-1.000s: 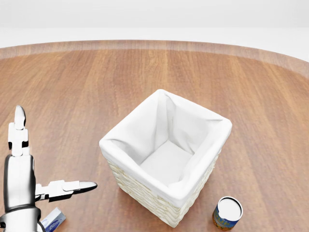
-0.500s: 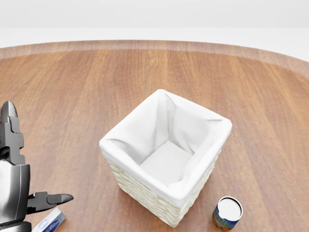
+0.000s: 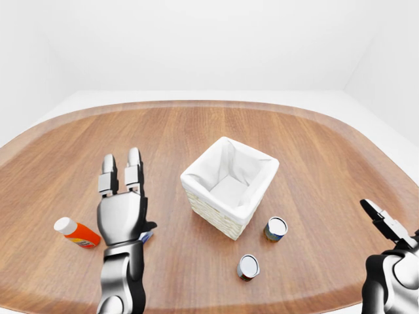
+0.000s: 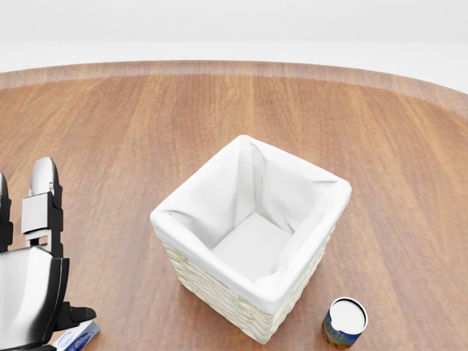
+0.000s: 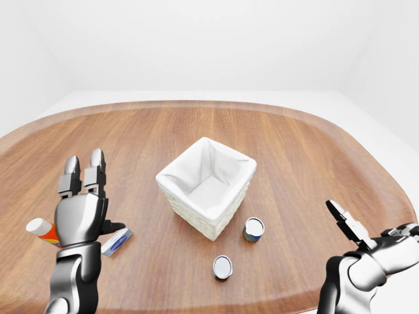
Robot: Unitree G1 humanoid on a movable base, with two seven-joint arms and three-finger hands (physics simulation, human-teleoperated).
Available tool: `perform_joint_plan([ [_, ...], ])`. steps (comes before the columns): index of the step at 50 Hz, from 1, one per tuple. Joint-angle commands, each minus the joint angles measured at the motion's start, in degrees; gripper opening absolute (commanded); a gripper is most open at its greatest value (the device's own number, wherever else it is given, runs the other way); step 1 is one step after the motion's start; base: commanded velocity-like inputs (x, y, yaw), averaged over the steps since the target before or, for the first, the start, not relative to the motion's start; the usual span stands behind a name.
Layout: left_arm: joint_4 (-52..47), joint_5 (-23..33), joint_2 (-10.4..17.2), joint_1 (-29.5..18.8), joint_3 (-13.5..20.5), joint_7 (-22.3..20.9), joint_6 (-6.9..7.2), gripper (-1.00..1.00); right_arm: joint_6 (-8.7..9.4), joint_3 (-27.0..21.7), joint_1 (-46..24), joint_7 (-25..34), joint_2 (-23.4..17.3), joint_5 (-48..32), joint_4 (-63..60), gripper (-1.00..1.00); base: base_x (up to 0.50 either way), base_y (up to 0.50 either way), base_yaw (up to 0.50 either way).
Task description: Pick up the alphabet soup and the cream cheese box, and put them in the basket.
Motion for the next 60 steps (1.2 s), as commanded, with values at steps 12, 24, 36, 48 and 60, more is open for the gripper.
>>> perform_joint_plan([
  [12,-2.4,6.3,0.0,-0.9,0.8,-0.7,0.0,1.0,0.0,-0.1,-0.2,0.0,-0.3,0.1,-0.1,1.0,0.0,0.0,0.0],
  [24,-2.4,6.4,-0.2,-0.9,1.0,-0.7,0.0,1.0,0.0,-0.1,-0.2,0.0,-0.2,0.0,-0.1,1.0,0.0,0.0,0.0],
  [36,-1.1,7.1,-0.6,-0.8,1.1,-1.0,0.0,1.0,0.0,-0.1,-0.2,0.0,-0.2,0.0,-0.2,1.0,0.0,0.0,0.0],
  [48,6.4,3.6,0.3,0.6,0.8,2.7,0.0,1.0,0.0,0.1,-0.1,0.0,-0.1,-0.2,-0.2,1.0,0.0,0.0,0.0],
  [60,10.0,2.4,1.1,0.9,0.5,2.3,0.0,1.0,0.0,0.0,0.0,0.0,-0.1,-0.1,-0.1,1.0,0.0,0.0,0.0],
])
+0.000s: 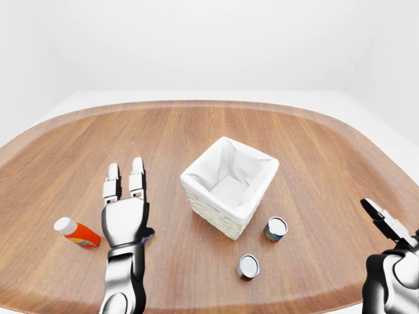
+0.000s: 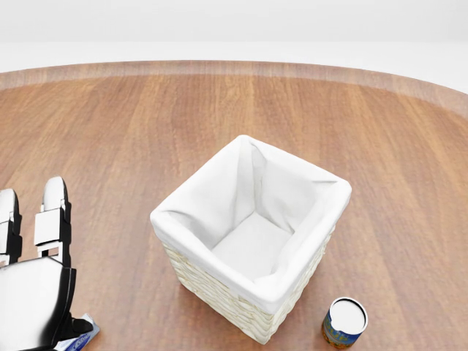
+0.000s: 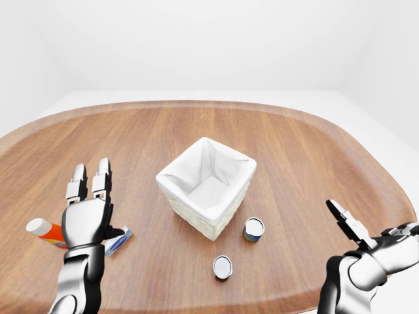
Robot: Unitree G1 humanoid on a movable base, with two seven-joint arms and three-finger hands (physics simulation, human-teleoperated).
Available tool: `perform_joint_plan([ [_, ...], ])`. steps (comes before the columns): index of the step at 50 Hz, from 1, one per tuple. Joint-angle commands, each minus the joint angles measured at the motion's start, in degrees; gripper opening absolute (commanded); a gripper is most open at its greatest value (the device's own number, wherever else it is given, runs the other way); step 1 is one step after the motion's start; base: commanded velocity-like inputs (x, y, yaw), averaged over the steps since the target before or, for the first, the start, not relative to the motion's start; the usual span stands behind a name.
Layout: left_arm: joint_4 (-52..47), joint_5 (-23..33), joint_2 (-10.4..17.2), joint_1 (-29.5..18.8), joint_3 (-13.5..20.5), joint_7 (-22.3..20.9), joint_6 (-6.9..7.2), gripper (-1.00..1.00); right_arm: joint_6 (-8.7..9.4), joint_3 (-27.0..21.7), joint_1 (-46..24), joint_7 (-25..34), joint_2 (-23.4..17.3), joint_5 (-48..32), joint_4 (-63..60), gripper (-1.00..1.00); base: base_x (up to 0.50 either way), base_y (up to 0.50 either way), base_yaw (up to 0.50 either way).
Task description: Pick up the alphabet soup and the cream cheese box, and put them in the basket.
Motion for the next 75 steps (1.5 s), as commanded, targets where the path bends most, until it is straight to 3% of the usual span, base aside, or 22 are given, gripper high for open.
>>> perform_joint_plan([
  [1,3.1,-1.4,0.8,1.0,0.0,0.3,0.0,1.0,0.0,0.0,0.1,0.0,0.1,0.0,-0.1,1.0,0.0,0.0,0.0],
  [16,7.2,-2.9,1.2,3.1,0.6,2.8,0.0,1.0,0.0,0.0,0.0,0.0,0.0,-0.2,0.3,1.0,0.0,0.0,0.0],
  [21,5.3,-3.5,1.2,4.2,1.0,0.5,0.0,1.0,0.0,0.1,0.2,0.0,0.2,-0.4,-0.1,1.0,0.0,0.0,0.0],
  [39,10.3,-4.9,1.5,6.2,2.6,2.5,0.0,1.0,0.0,0.1,0.1,0.0,0.1,-0.8,0.2,1.0,0.0,0.0,0.0],
  [56,20.5,-8.2,3.5,2.5,4.0,5.8,0.0,1.0,0.0,0.3,0.1,0.0,0.1,-0.9,0.7,1.0,0.0,0.0,0.0],
  [67,26.1,-9.8,4.6,-0.5,3.0,6.7,0.0,1.0,0.0,0.2,0.2,0.0,0.2,-0.9,0.3,1.0,0.0,0.0,0.0],
  [75,35.4,-11.9,6.1,-4.5,1.7,9.5,0.0,1.0,0.0,0.2,0.1,0.0,0.1,-0.9,0.1,1.0,0.0,0.0,0.0],
])
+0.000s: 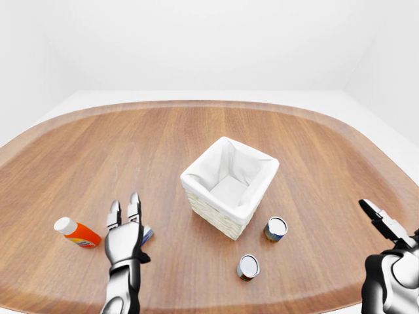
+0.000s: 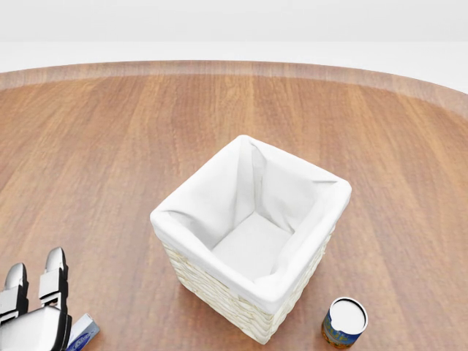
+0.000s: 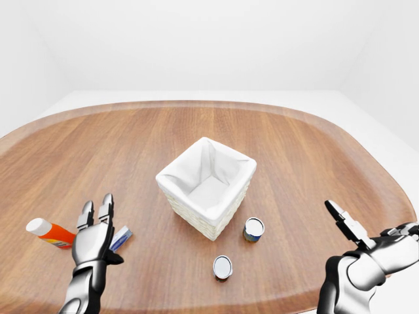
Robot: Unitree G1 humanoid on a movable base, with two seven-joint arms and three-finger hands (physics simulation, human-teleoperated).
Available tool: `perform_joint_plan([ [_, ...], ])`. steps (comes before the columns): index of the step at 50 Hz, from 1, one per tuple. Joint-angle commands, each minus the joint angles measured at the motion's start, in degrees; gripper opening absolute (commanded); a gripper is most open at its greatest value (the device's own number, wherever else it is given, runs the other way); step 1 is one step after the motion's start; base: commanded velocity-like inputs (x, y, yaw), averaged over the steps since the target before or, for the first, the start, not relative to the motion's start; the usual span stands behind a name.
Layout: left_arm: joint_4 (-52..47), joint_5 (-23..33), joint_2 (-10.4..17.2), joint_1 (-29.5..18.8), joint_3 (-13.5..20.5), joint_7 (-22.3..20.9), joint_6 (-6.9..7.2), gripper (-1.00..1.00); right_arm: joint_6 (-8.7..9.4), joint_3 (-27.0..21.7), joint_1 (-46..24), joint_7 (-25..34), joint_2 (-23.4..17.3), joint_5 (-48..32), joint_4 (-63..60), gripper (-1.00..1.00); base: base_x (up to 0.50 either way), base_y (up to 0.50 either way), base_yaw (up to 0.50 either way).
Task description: Pick up the alphabet soup and the cream cheese box, and put them in the basket.
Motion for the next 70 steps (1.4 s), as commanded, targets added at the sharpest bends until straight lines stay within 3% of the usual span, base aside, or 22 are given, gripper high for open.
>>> perform_joint_plan([
  [1,10.2,-2.6,1.7,-4.4,-1.3,2.8,0.0,1.0,0.0,0.0,-0.1,0.0,0.0,-0.1,-0.2,1.0,0.0,0.0,0.0],
  [20,15.8,-6.3,3.8,-5.7,-1.1,4.6,0.0,1.0,0.0,-0.1,0.0,0.0,0.0,-0.1,0.0,1.0,0.0,0.0,0.0],
  [43,34.1,-10.3,5.6,-12.3,-3.3,12.3,0.0,1.0,0.0,0.0,0.0,0.0,0.0,-0.4,0.3,1.0,0.0,0.0,0.0],
  [70,55.5,-15.4,7.0,-22.2,-7.0,12.5,0.0,1.0,0.0,0.1,-0.2,0.0,-0.2,-0.4,0.9,1.0,0.0,0.0,0.0],
])
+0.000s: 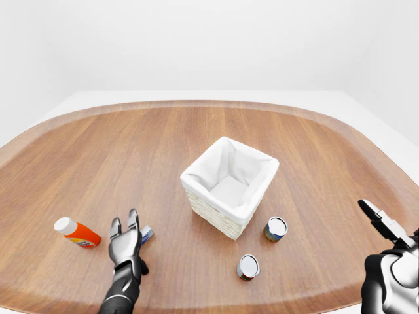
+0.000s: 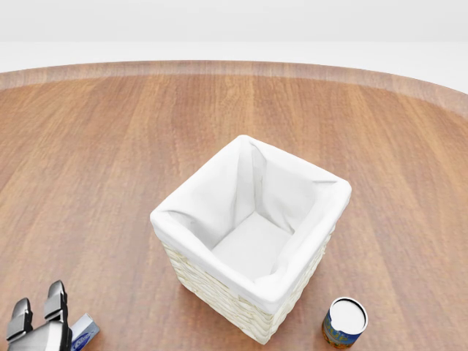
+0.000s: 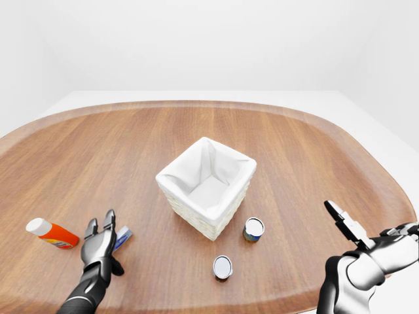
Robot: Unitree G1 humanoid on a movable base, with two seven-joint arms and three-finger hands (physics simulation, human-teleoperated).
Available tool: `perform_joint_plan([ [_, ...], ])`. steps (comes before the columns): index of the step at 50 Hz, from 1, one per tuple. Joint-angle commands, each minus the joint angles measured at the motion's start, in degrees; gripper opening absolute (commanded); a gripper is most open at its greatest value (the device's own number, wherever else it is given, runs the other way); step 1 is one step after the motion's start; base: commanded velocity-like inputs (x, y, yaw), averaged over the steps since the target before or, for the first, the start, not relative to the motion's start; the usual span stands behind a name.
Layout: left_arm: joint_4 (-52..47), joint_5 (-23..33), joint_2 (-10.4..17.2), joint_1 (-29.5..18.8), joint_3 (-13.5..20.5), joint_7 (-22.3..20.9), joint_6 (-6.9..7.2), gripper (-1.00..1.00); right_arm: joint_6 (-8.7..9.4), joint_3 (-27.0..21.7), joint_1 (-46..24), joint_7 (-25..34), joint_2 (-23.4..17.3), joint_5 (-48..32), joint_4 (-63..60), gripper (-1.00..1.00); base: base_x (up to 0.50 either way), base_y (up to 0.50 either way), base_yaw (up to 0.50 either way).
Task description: Pick up the alphabet soup and the cream cheese box, and put them in the basket.
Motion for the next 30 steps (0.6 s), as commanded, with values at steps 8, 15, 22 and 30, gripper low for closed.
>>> perform_joint_plan([
  [8,16.0,-2.9,0.0,-5.8,-3.0,0.0,0.0,1.0,0.0,0.0,0.1,0.0,0.0,0.1,-0.1,1.0,0.0,0.0,0.0],
  [15,19.3,-3.0,-0.4,-7.1,-4.0,0.0,0.0,1.0,0.0,0.0,0.0,0.0,0.0,0.1,-0.1,1.0,0.0,0.0,0.0],
  [22,21.1,-3.0,-0.7,-7.8,-4.4,0.0,0.0,1.0,0.0,0.0,0.0,0.0,0.0,0.0,0.0,1.0,0.0,0.0,0.0],
  [30,23.2,-3.0,-0.8,-8.5,-4.5,0.0,0.0,1.0,0.0,0.0,0.1,0.0,0.0,0.1,0.0,1.0,0.0,0.0,0.0],
])
